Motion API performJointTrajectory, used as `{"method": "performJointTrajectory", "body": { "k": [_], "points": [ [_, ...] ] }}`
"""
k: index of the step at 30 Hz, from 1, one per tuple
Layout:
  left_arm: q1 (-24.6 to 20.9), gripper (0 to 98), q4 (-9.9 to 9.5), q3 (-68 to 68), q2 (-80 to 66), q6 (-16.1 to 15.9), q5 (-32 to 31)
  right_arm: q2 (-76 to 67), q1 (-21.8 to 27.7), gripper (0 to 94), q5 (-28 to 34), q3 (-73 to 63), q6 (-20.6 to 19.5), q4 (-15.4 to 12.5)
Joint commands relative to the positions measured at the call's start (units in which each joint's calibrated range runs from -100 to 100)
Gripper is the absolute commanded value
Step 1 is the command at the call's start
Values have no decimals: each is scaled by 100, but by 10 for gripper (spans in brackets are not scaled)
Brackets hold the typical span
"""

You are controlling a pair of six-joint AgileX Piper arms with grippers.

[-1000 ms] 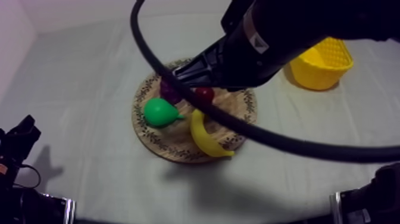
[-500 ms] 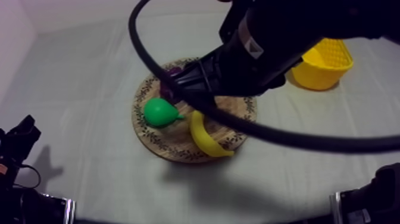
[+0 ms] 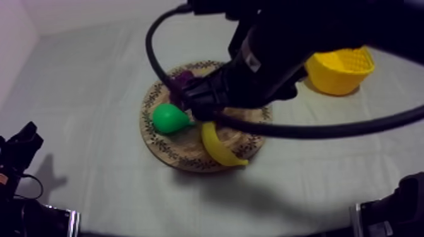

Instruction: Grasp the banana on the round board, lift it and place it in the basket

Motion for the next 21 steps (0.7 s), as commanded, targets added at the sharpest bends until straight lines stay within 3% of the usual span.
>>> {"method": "performJointTrajectory", "body": {
  "k": [1,14,21],
  "points": [
    [2,1,3,-1,-5,0,0,144,39,726,-288,201,29,-60],
    [2,1,3,-1,-5,-1,0,1269,312,720,-1197,187,516,-594],
    [2,1,3,-1,-5,1,0,1840,447,695,-1393,-7,825,-857]
  ]
}}
